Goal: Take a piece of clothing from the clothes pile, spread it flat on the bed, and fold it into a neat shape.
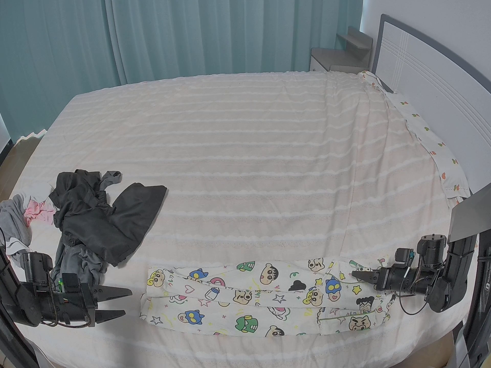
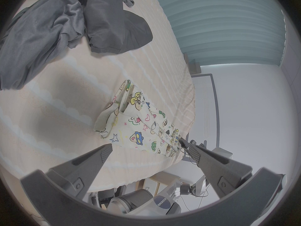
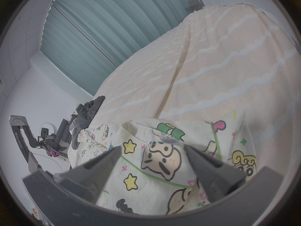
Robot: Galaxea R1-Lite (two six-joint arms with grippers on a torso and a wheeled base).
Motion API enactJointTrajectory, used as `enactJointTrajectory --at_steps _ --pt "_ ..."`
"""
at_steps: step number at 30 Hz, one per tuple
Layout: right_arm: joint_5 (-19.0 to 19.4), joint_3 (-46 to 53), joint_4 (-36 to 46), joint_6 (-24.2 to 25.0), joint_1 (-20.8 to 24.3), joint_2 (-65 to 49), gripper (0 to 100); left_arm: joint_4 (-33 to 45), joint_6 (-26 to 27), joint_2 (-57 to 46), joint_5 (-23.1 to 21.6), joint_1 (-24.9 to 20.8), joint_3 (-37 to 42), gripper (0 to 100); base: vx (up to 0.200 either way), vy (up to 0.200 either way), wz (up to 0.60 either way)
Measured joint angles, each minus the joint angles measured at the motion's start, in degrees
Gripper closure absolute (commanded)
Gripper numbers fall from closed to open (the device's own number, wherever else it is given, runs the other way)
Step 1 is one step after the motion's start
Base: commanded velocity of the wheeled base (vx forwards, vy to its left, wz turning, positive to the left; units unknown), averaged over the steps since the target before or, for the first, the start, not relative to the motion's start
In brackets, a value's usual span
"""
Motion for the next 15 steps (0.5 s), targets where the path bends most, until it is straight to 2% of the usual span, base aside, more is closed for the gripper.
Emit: enactJointTrajectory --at_steps 15 --pt "0.26 2.33 -3.99 -0.44 0.52 -0.72 100 0.0 0.0 0.11 -0.02 -0.01 0.01 0 0.0 0.0 0.0"
